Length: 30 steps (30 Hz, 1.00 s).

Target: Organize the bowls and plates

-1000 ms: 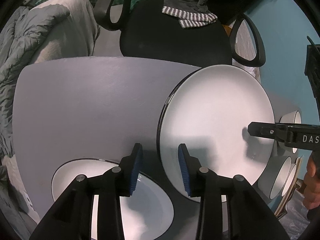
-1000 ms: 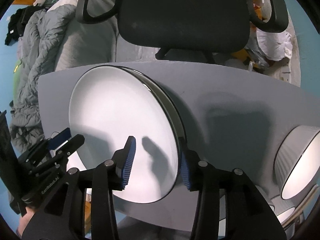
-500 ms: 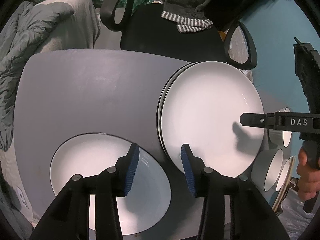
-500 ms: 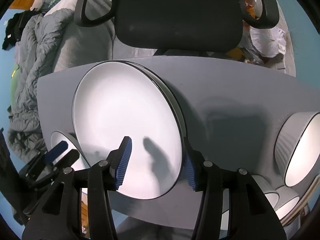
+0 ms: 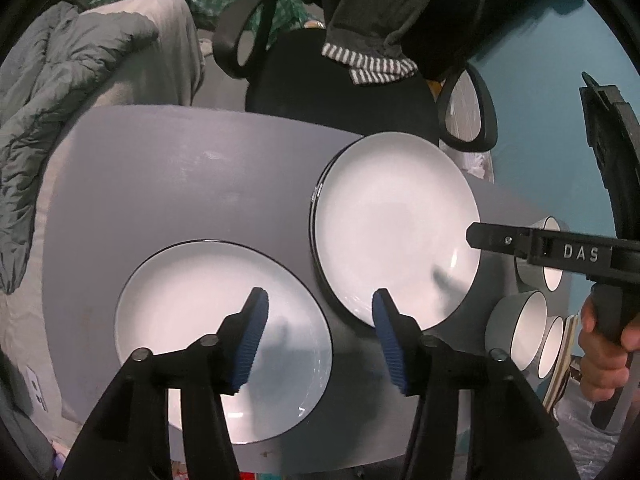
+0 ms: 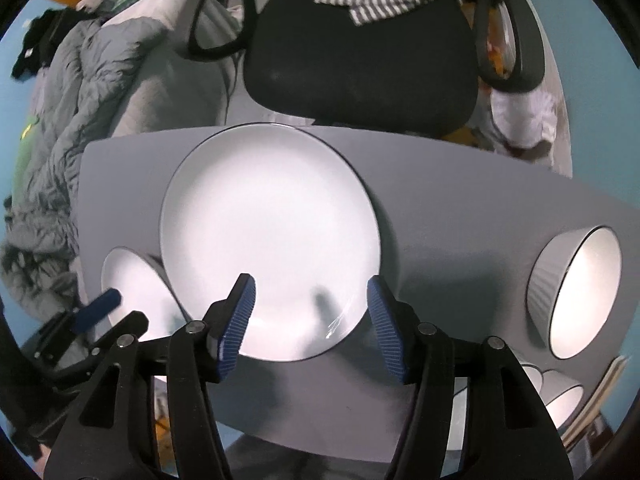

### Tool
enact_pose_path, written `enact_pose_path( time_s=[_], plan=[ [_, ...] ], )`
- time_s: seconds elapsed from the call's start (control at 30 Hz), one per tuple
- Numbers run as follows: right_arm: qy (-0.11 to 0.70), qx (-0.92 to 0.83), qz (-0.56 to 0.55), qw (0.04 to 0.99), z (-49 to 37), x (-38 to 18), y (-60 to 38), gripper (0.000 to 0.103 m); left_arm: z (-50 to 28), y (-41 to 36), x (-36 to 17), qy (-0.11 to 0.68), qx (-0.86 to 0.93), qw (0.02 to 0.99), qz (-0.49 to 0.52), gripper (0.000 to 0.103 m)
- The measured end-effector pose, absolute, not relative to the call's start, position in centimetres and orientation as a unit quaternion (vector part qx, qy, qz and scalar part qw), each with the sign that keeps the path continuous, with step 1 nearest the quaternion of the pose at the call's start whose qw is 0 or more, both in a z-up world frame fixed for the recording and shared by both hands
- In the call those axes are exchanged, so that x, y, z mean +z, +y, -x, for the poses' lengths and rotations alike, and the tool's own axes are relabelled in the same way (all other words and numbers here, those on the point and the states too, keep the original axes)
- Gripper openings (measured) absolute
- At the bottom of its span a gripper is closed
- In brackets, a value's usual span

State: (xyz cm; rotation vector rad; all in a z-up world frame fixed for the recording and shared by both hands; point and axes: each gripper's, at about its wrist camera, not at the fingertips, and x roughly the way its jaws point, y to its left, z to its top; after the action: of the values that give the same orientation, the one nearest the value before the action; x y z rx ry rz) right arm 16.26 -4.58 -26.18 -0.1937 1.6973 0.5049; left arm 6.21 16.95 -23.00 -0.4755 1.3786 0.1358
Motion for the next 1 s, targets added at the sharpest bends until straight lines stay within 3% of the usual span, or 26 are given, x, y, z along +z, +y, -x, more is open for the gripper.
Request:
enact_pose_path(
  time_s=[0.53, 1.0],
  plan=[
    [0.663, 0.313, 0.212, 0.646, -10.7, -21.5, 0.6, 0.068, 1.4, 19.9, -20.2, 0.591, 0.138, 0.746, 0.276, 0.063],
    [0.625, 0.388, 0.306, 0.605, -6.8, -21.4, 7.1, 0.068, 8.0, 23.1, -22.0, 0.562, 0.215, 0.710, 0.365, 0.063]
  ],
)
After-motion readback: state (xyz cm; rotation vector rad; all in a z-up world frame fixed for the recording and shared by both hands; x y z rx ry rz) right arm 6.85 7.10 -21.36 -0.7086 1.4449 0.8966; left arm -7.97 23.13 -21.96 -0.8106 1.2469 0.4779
